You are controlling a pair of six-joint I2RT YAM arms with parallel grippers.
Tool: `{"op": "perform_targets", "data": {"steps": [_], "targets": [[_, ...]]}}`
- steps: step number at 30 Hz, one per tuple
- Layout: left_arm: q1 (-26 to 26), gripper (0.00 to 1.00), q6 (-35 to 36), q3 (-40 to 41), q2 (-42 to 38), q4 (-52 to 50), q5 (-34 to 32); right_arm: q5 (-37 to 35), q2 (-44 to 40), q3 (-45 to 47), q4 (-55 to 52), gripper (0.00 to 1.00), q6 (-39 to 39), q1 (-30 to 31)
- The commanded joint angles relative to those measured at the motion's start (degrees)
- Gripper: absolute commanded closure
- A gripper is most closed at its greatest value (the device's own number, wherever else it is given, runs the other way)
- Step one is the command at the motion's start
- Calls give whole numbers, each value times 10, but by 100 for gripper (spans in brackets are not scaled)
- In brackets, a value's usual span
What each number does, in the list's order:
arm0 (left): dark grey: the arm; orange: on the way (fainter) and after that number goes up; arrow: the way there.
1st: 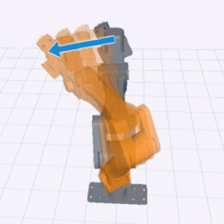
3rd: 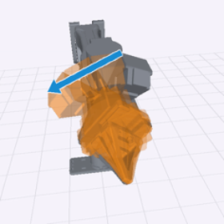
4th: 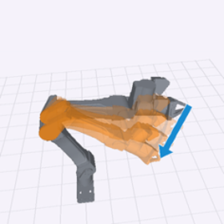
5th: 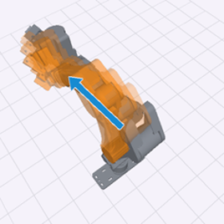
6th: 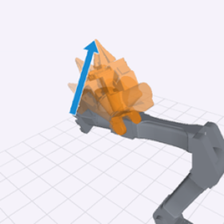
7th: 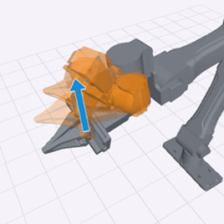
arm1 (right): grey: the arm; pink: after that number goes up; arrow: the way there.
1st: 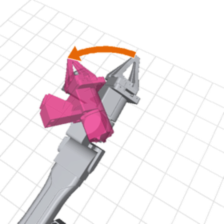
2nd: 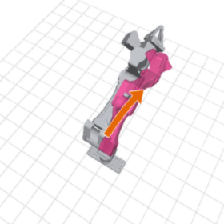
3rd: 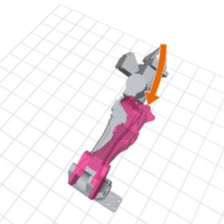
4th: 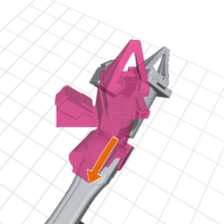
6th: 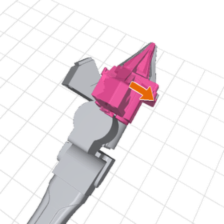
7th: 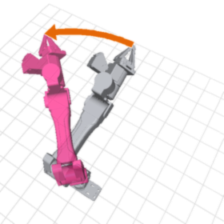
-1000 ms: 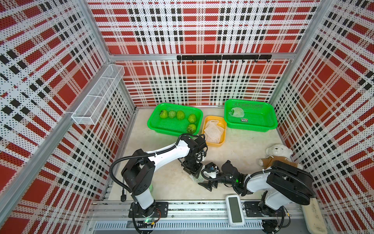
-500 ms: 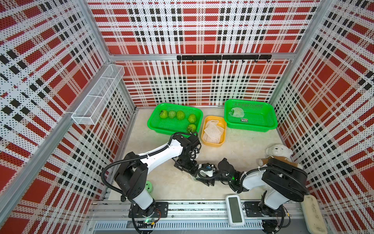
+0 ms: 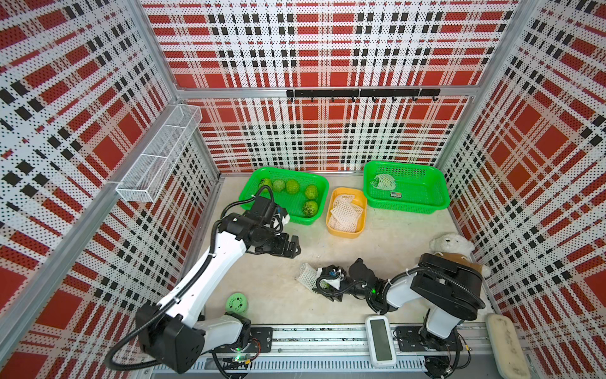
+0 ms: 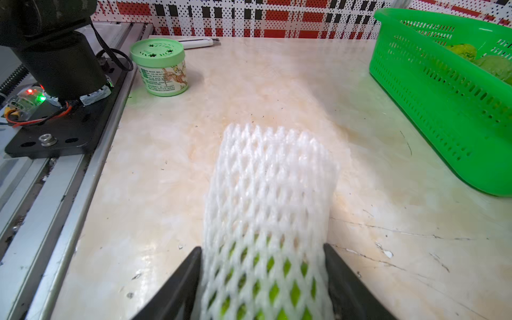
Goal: Sleeve custard apples in foam nets
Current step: Put on the foam net on the custard apple.
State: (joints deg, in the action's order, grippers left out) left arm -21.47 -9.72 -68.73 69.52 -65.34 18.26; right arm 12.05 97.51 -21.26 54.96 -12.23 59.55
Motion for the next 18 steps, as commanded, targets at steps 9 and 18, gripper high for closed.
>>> {"op": "perform_targets", "data": {"steps": [9,18], "targets": [[5,1,13,21,-16,42,51,-51,-75,58,-45,18,23,3],[1,1,0,54,-24,82,66,-72,-128,83,-45,13,48,4]]}}
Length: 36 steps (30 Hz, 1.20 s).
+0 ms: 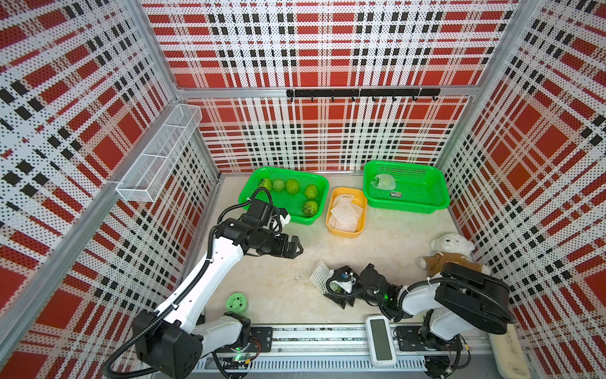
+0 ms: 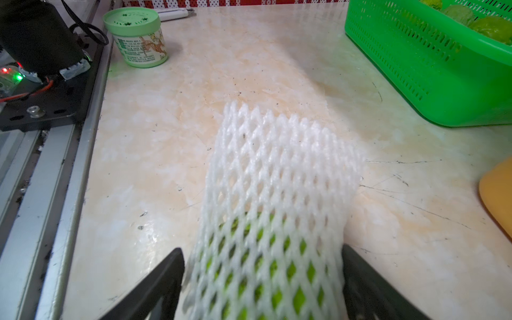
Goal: Sleeve custard apples in foam nets
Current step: Put on the foam net on the custard apple.
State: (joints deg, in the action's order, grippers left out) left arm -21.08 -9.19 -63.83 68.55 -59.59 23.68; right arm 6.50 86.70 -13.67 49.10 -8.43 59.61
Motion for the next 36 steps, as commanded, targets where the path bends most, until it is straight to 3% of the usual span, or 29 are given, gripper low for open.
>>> {"op": "perform_targets", "data": {"steps": [1,9,12,19,32,36], "targets": [[-4,1,-6,7,-14,27,14,-22,-28,10,6,13,14,4],[-12,1,-7,16,-5,52,24,-32,-82,18,-73,19,31,4],[-14,1,-7,20,-3,59,24,-16,-110,15,-95,17,32,4],[-17,1,-12,34,-17,75,22,25,-156,-132,-389,8,59,4],[12,1,-17,72,-69,117,45,68,7,-438,-786,5,71,0],[17,1,-25,85,-81,137,55,69,59,-498,-841,4,77,-1]]}}
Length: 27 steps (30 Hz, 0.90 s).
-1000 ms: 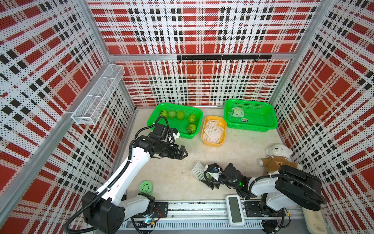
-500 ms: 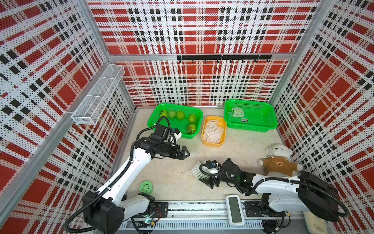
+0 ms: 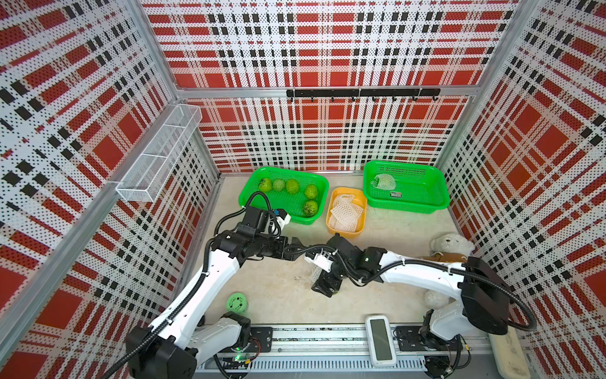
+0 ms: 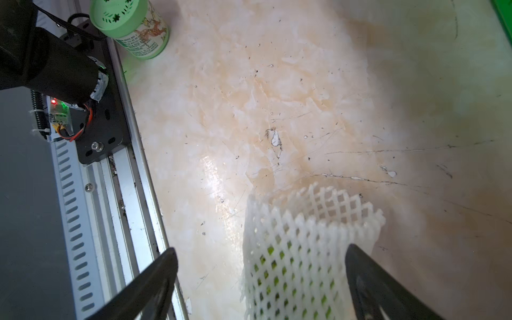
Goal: Sleeve custard apples in foam nets
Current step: Put on the foam net on the custard apple.
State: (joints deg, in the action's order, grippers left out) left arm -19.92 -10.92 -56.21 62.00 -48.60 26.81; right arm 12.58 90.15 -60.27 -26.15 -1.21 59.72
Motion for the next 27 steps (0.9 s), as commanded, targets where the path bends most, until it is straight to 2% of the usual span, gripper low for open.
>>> {"op": "perform_targets", "data": {"steps": [1,5,10,15,27], "targets": [[7,1,-9,13,-18,30,26,8,33,-41,-93,4,9,-3],[8,1,-13,21,-25,39,30,-15,68,-70,-130,4,31,-18],[10,1,-15,27,-24,49,35,-19,58,-61,-127,0,35,-21],[10,1,-19,29,-24,61,39,-53,50,-48,-122,0,47,-22],[22,1,-29,28,-51,60,19,1,81,-48,-111,0,37,-42]]}}
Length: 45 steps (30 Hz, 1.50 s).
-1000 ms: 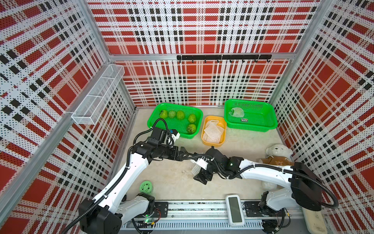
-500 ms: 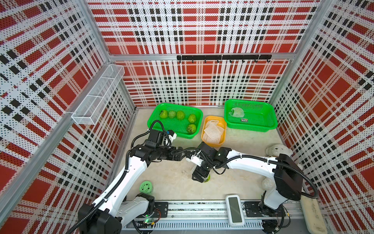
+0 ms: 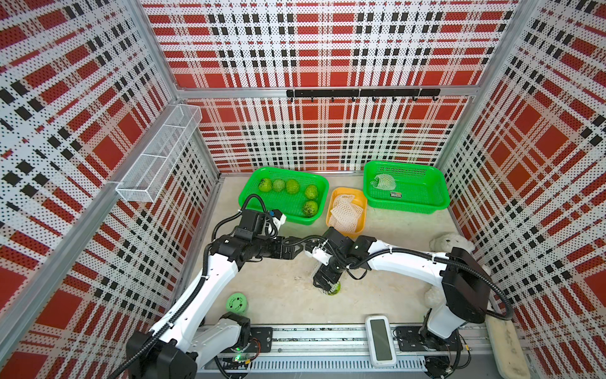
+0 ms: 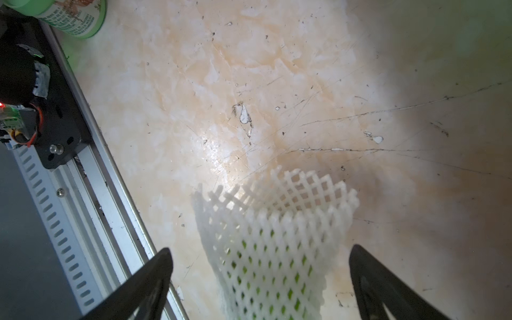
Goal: Sleeve custard apples in foam nets
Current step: Put on the foam net on the custard apple, then adjust the custard apple at the center of the board.
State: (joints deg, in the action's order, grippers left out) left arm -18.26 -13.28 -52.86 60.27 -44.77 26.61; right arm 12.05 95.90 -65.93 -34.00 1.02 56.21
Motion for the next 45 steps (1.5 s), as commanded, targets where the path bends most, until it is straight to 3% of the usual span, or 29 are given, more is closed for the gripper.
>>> {"op": "perform_targets", "data": {"steps": [1,9,16,18,28,31,36,41,45], "targets": [[21,1,-7,-5,-39,22,21,13,28,9,-33,0,12,-7],[58,1,-11,-1,-60,29,55,4,46,22,-14,2,15,-8],[66,1,-7,-7,-57,28,60,-9,31,49,13,24,20,-9],[67,1,-7,-9,-53,29,62,-14,17,68,25,26,18,-8],[67,1,-2,-29,-46,28,70,-30,-116,235,220,34,5,-7],[66,1,6,-31,-50,29,106,-33,-136,273,264,36,5,-7],[27,1,34,-42,-37,12,195,-23,-129,292,291,33,12,-9],[-49,1,60,-62,-17,-36,165,-17,-121,311,327,33,24,-10],[-73,1,58,-67,-9,-44,155,-14,-119,326,354,32,31,-10]]}}
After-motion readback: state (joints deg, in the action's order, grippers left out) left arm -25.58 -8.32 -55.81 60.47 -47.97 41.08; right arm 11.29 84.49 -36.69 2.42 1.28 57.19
